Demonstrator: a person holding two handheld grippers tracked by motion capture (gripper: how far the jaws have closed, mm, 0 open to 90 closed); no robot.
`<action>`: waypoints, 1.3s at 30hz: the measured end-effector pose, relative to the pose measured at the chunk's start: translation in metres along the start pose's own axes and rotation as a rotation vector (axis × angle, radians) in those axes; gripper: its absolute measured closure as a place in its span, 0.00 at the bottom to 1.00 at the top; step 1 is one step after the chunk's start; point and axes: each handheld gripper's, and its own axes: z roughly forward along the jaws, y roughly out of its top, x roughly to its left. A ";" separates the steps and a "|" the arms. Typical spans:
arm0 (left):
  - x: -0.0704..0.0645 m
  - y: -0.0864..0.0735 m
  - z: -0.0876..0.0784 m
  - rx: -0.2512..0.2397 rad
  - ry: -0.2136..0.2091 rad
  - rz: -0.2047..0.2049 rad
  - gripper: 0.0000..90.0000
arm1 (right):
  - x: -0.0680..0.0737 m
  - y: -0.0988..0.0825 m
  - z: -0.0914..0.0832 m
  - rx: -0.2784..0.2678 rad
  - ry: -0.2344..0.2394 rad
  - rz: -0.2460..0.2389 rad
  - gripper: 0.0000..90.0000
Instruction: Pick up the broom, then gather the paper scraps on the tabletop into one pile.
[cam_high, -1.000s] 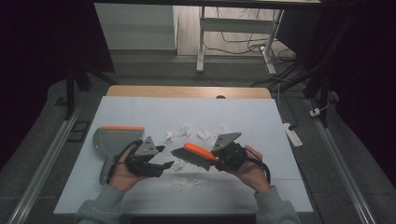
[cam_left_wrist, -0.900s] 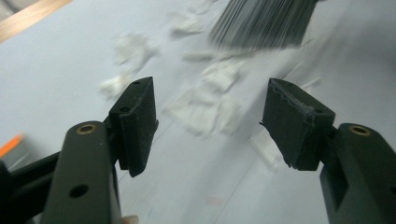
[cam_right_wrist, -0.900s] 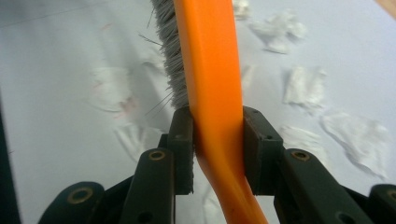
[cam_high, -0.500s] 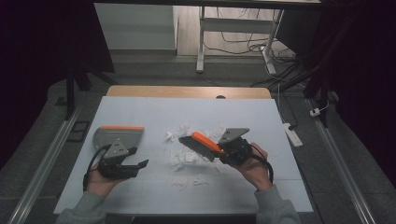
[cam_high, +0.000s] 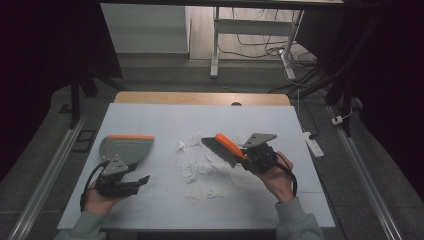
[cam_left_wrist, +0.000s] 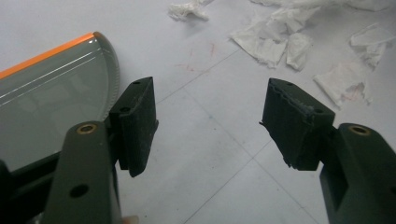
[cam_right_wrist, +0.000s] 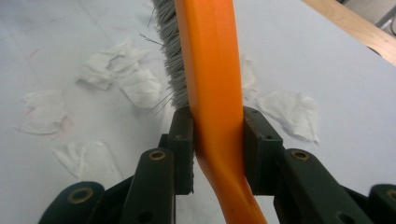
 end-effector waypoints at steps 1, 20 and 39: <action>0.000 -0.001 0.000 0.002 0.002 -0.003 0.40 | -0.002 -0.001 -0.001 -0.006 -0.004 0.010 0.75; 0.002 -0.005 0.007 0.030 0.013 0.000 0.40 | -0.035 -0.007 -0.011 -0.034 -0.079 0.092 0.75; 0.006 -0.009 0.010 0.030 -0.020 0.000 0.38 | -0.086 0.034 0.033 0.218 -0.136 0.118 0.76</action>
